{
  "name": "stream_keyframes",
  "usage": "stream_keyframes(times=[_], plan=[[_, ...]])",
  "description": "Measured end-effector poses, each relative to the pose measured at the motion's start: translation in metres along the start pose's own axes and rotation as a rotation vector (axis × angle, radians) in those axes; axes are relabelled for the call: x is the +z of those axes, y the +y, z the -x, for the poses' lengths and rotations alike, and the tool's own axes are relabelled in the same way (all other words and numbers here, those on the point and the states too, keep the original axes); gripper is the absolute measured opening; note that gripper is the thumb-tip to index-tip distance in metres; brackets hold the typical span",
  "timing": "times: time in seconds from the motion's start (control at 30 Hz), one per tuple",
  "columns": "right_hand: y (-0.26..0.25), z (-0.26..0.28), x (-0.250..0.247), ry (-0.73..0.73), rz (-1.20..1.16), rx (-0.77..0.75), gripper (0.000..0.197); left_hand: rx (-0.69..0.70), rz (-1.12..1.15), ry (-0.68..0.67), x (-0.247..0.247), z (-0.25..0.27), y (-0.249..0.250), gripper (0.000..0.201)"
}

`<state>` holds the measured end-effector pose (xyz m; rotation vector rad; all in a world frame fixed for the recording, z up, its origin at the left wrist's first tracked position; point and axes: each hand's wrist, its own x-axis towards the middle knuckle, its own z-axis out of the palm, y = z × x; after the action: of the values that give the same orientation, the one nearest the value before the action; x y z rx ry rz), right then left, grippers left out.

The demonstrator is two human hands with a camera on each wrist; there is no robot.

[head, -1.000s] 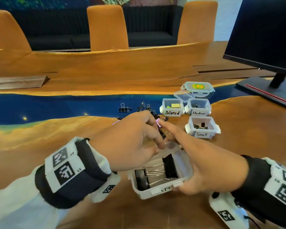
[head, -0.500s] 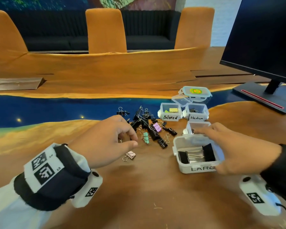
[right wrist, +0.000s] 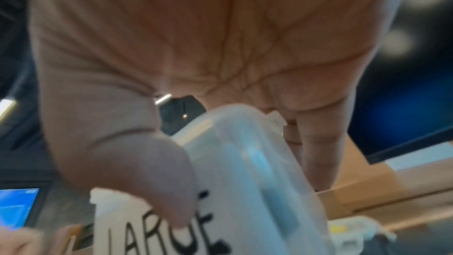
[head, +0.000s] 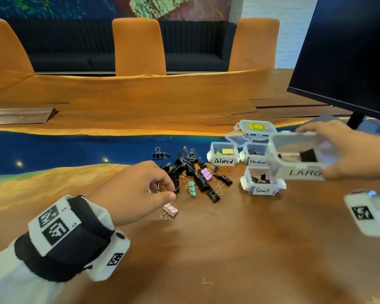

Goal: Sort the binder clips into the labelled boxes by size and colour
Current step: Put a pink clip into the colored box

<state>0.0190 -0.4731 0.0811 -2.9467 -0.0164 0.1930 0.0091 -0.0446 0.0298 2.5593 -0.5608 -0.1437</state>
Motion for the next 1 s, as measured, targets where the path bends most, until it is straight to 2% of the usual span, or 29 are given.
stream_keyframes(times=[0.1, 0.23, 0.37, 0.47, 0.53, 0.6, 0.7, 0.77, 0.9, 1.0], plan=[[0.028, -0.038, -0.003, 0.088, 0.047, 0.158, 0.102, -0.002, 0.002, 0.003, 0.001, -0.002, 0.000, 0.007], [0.045, -0.071, 0.018, 0.010, 0.059, 0.280, 0.096, -0.013, -0.004, 0.009, 0.003, -0.004, -0.001, 0.005], [0.046, -0.082, 0.044, -0.048, 0.040, 0.282, 0.096, -0.050, -0.022, 0.008, 0.001, -0.005, -0.003, 0.005], [0.044, -0.079, 0.054, -0.045, 0.037, 0.265, 0.107, -0.094, -0.056, 0.020, -0.001, -0.007, -0.007, 0.005], [0.040, -0.074, 0.052, -0.031, 0.020, 0.242, 0.119, -0.132, -0.080, 0.035, -0.003, -0.010, -0.012, 0.005], [0.032, -0.067, 0.046, 0.037, -0.008, 0.202, 0.122, -0.166, -0.124, 0.046, -0.005, -0.014, -0.016, 0.006], [0.002, -0.049, 0.038, 0.227, -0.136, 0.130, 0.104, -0.195, -0.169, -0.005, -0.007, -0.018, -0.016, 0.008], [-0.027, -0.030, 0.037, 0.308, -0.265, 0.058, 0.089, -0.182, -0.192, -0.101, -0.003, -0.019, -0.011, 0.011], [-0.083, 0.002, 0.051, 0.283, -0.544, -0.128, 0.072, -0.096, -0.370, -0.282, 0.018, -0.027, 0.004, 0.034], [-0.116, 0.017, 0.068, 0.216, -0.711, -0.235, 0.066, -0.094, -0.501, -0.391, 0.033, -0.034, 0.011, 0.045]])
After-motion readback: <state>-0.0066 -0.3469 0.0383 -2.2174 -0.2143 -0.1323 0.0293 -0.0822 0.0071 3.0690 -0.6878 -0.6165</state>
